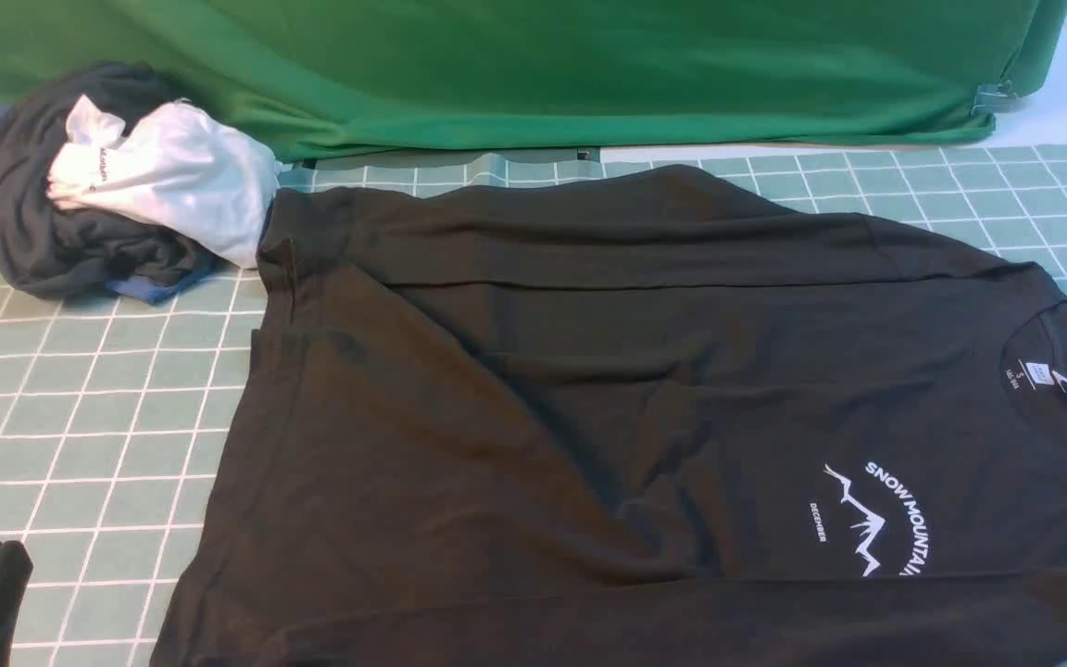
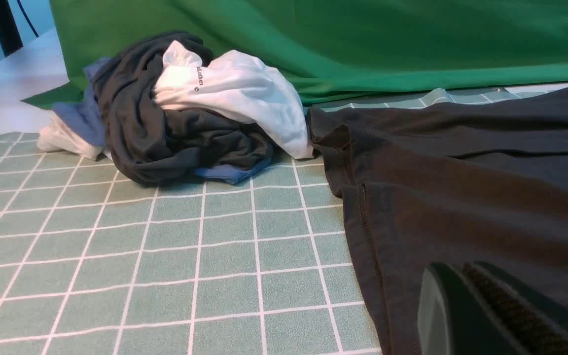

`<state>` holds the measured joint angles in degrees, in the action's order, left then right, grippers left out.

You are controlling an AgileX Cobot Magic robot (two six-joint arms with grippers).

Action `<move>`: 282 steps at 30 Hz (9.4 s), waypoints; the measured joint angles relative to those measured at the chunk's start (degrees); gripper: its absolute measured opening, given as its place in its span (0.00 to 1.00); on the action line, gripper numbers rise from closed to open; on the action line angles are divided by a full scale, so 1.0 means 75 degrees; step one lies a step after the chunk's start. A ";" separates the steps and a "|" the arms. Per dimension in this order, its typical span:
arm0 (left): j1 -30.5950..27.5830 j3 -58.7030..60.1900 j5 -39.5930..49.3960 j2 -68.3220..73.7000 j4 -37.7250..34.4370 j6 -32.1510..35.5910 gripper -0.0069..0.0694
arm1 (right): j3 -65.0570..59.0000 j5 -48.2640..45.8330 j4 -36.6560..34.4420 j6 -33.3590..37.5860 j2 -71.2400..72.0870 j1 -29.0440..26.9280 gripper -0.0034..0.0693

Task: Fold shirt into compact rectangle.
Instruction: 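Grasp the left edge of the dark T-shirt lying flat on the table, then fold the left side of the black T-shirt inward over its body, then grab the top left corner of the dark shirt with the left gripper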

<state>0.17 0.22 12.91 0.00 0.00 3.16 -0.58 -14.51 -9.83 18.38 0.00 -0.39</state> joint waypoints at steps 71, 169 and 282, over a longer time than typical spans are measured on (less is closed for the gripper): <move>0.0495 -0.5217 0.5693 0.8171 -0.1571 -0.0025 0.09 | 0.3146 -0.0126 -0.1922 -0.2700 -0.0937 0.0760 0.07; 0.2113 -1.0086 0.3781 1.3683 0.3048 -0.1175 0.36 | 0.5507 -0.4364 -0.2128 -0.0429 -0.4796 0.1266 0.13; 0.2113 -0.4053 0.7168 0.9268 -0.1250 -0.2048 0.11 | 0.4463 -0.3850 0.0271 -0.2600 -0.9757 0.5530 0.28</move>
<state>16.01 -30.18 66.67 69.51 -9.37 -12.20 32.89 -43.38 -7.79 -1.11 -73.18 41.09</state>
